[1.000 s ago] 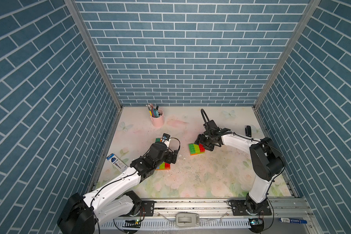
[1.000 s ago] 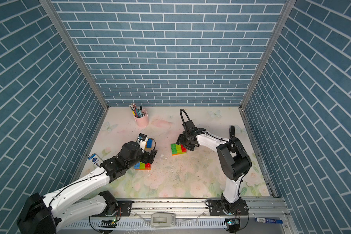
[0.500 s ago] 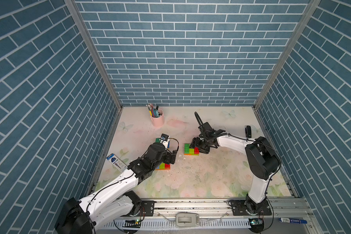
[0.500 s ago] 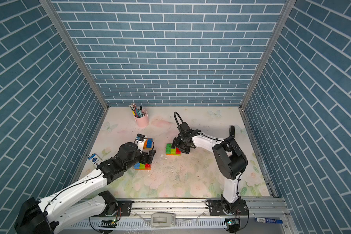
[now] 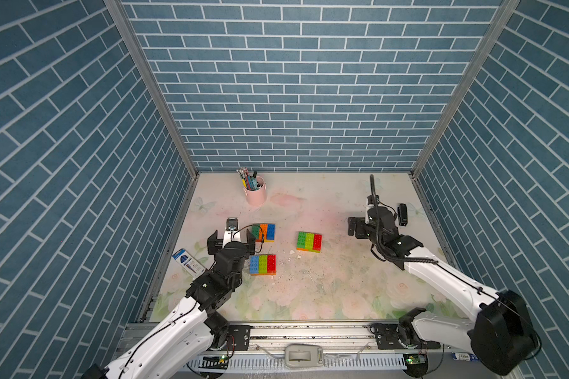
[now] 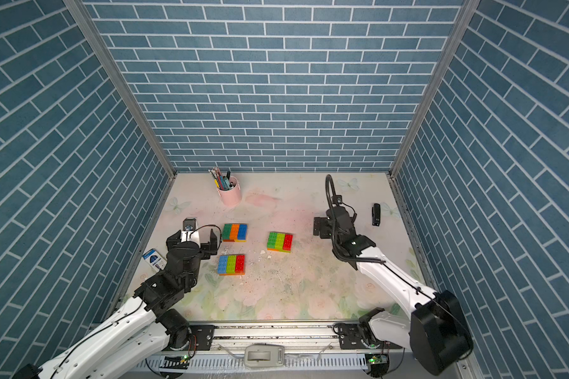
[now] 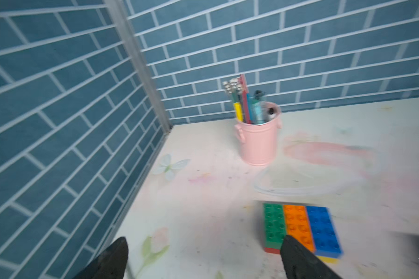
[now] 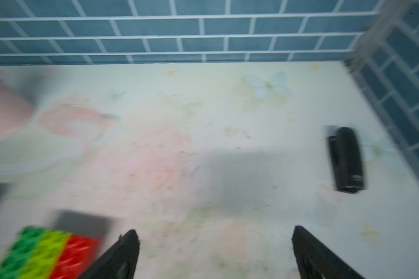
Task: Assemble a rectangle with lego
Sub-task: Reset both arms
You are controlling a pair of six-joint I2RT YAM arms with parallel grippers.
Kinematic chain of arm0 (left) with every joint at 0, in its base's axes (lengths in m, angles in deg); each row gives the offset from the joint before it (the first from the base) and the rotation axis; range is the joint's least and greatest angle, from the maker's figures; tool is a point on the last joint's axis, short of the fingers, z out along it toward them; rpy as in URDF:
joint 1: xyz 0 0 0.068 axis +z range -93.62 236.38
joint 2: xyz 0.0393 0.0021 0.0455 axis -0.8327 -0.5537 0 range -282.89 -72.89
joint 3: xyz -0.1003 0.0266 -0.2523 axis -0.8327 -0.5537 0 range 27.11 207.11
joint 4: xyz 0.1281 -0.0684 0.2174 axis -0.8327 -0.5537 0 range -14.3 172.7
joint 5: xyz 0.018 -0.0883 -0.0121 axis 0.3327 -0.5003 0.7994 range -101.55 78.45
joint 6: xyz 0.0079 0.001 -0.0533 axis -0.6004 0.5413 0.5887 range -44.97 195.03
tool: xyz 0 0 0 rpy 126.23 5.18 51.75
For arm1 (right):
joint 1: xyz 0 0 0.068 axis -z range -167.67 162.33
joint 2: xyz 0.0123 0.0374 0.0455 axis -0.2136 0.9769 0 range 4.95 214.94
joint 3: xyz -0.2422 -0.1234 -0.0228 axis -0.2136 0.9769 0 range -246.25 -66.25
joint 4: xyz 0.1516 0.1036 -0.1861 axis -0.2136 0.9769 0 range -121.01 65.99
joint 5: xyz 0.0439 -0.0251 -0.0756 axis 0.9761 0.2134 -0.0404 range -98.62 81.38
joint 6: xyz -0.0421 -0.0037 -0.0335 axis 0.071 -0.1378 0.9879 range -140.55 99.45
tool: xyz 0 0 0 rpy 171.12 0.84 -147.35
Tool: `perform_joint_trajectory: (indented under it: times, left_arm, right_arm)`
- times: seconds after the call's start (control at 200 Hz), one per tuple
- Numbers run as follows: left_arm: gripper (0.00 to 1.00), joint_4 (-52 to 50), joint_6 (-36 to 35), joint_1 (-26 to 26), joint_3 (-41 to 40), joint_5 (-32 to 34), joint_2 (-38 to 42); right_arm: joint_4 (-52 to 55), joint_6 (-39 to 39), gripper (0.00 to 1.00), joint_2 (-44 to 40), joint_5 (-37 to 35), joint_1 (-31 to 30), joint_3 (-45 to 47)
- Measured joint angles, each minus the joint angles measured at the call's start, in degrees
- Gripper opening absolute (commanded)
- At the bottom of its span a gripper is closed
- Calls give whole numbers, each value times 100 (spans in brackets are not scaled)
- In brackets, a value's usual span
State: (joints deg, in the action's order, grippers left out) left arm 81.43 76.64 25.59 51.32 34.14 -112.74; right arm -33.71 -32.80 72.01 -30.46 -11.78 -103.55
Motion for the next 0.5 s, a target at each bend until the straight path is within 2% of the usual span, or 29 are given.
perform_joint_trajectory:
  times: [0.13,0.225,0.285,0.39,0.5]
  left_arm:
    - [99,710,-323,852,-442,11,-483]
    - [99,1375,-393,1401,-706,-520,-1049]
    - [99,2015,-382,1775,-796,-1019,-1685]
    - [99,2962,-442,2129,-841,-1810,-2782]
    - [99,4085,-540,2430,-828,-2680,-3644]
  right_arm:
    - [-1134,511,96,369,-498,1025,662]
    - [-1788,647,97,855,-516,1294,916]
    - [-2159,728,96,1228,-509,1362,975]
    - [-2736,988,96,1572,-116,1585,1099]
    - [-3397,1062,95,1707,575,2090,1255]
